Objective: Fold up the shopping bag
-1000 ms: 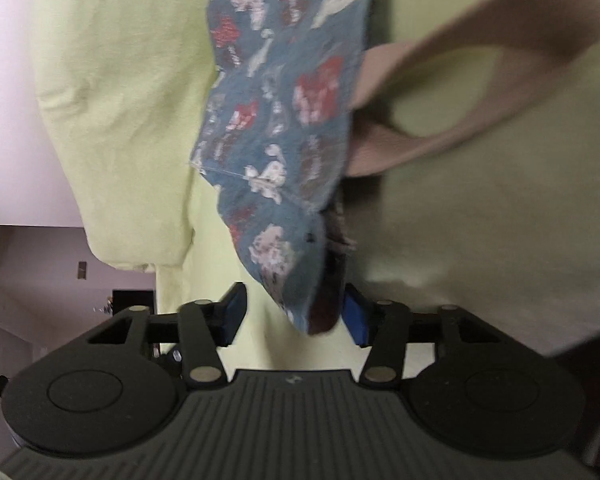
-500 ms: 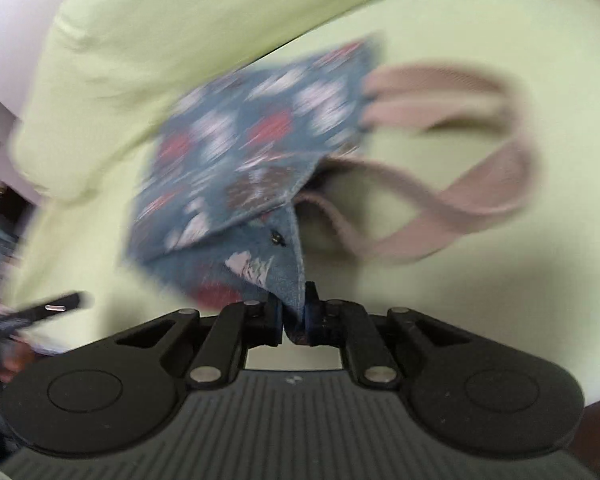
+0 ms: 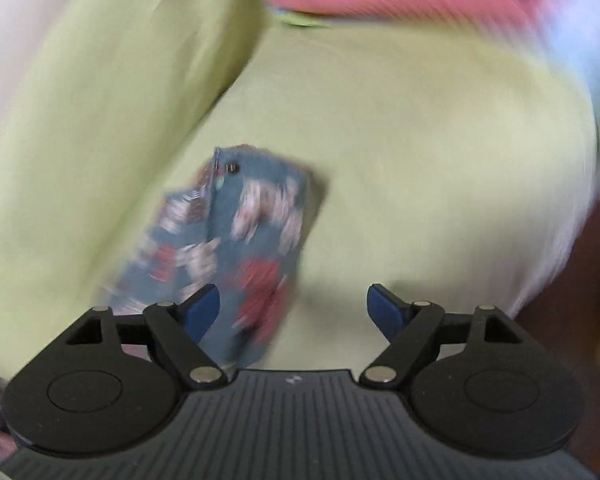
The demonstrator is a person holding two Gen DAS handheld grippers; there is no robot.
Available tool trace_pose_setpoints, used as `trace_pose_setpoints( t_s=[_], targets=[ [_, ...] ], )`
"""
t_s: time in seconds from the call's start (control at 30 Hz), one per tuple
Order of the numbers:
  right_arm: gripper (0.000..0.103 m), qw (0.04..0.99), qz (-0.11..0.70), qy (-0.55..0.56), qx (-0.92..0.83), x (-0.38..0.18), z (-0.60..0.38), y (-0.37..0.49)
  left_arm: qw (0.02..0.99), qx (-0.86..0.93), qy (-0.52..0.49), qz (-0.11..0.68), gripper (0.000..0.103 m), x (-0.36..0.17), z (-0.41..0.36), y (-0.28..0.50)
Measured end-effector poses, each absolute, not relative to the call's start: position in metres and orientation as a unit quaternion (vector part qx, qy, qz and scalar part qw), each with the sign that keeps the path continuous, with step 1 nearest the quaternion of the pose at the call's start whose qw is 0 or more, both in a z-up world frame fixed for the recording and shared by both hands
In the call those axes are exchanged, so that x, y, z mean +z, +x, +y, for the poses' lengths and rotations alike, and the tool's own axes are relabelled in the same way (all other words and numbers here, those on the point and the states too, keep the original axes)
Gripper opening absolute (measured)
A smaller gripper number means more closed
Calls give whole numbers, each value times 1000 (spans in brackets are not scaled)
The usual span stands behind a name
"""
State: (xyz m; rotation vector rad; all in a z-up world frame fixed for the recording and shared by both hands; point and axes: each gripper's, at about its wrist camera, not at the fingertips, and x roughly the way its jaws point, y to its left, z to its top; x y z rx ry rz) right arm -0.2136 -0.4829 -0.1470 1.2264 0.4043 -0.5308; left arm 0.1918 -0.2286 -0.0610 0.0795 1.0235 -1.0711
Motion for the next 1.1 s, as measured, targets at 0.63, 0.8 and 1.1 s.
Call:
trace_pose_setpoints(
  t_s=[0.63, 0.8, 1.1],
  targets=[
    [88, 755, 106, 607, -226, -189, -472, -142, 712, -475, -119, 503, 23, -113, -227, 220],
    [19, 818, 165, 511, -206, -161, -499, -76, 736, -489, -117, 454, 22, -100, -220, 216],
    [16, 918, 180, 331, -126, -63, -521, 11, 824, -480, -181, 242, 21, -26, -175, 174]
  ],
)
